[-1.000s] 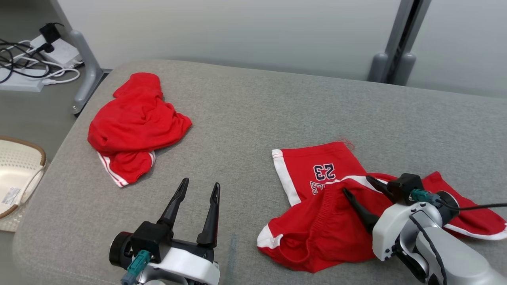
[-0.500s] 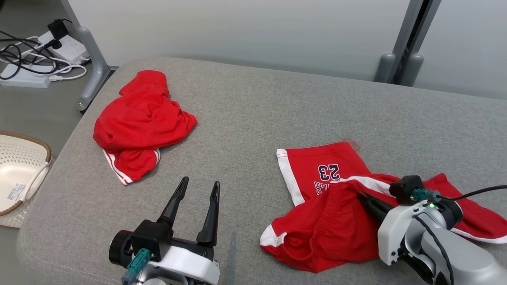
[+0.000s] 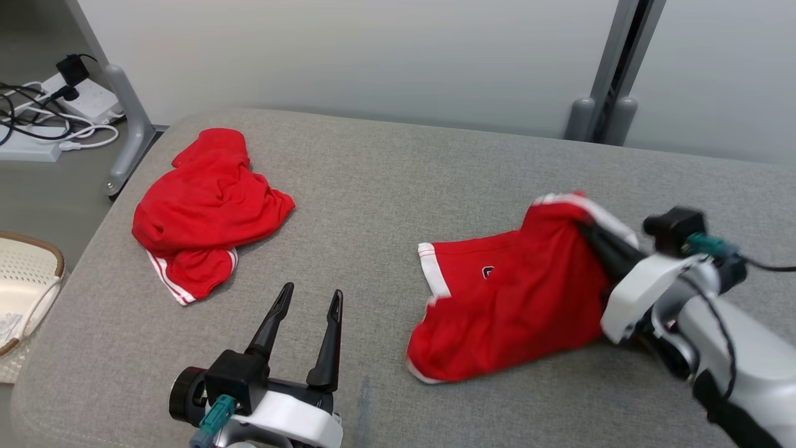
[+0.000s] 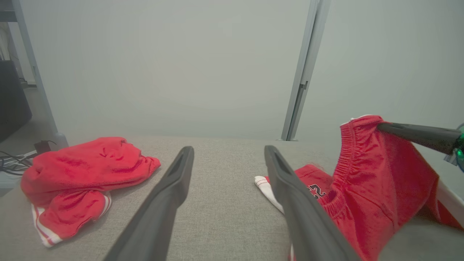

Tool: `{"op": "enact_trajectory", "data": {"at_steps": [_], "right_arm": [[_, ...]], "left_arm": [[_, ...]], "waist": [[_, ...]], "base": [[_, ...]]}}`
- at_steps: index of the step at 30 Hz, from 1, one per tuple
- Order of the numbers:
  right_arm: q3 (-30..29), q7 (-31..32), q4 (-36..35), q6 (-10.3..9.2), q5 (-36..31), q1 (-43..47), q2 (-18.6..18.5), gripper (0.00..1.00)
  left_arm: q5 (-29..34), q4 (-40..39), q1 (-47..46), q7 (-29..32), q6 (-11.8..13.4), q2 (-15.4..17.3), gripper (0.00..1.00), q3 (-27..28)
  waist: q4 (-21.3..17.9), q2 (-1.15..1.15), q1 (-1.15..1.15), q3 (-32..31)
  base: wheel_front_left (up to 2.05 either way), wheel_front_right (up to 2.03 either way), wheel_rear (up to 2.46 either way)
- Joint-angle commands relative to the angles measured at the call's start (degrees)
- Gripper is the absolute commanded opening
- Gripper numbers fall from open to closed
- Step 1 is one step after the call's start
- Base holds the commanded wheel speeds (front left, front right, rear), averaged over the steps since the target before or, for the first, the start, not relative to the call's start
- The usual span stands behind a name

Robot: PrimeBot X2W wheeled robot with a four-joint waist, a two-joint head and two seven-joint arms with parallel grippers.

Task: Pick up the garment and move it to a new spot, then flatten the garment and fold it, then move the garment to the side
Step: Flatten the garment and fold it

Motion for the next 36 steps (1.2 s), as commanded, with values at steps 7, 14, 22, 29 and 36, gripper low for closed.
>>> {"op": "enact_trajectory", "data": {"at_steps": [7,14,22,29,36], "right_arm": [[-19.96,-0.32,-5.89,-0.02,-11.40,0.12,0.05,0.00],[-39.50,-0.31,-11.55,-0.02,-24.08,-3.54,1.96,0.00],[-48.30,-0.31,-17.40,-0.01,-35.98,-2.93,6.81,0.00],[-37.19,-0.22,-12.93,-0.02,-35.89,0.57,10.74,0.00],[-23.61,-0.21,-4.70,-0.02,-32.53,3.56,14.52,0.00]], "left_arm": [[-0.11,-0.12,0.00,-0.16,-0.21,0.24,1.00,0.37],[-0.61,0.10,-0.03,-0.16,-0.16,0.24,1.00,0.04],[-1.30,-0.97,1.12,-0.16,0.17,0.23,1.00,0.42],[-1.60,-1.38,1.04,-0.16,0.35,0.21,1.00,0.14],[-2.01,-1.17,0.11,-0.16,0.78,0.24,1.00,-0.43]], "waist": [[-0.88,0.00,0.00,-0.58],[-0.64,0.00,0.00,-1.24],[0.97,0.00,0.00,-1.73],[1.63,0.00,0.00,-1.35],[2.17,0.00,0.00,-1.11]], "base": [[0.00,0.00,0.00],[0.00,0.00,0.00],[0.00,0.00,0.00],[0.00,0.00,0.00],[0.00,0.00,0.00]]}}
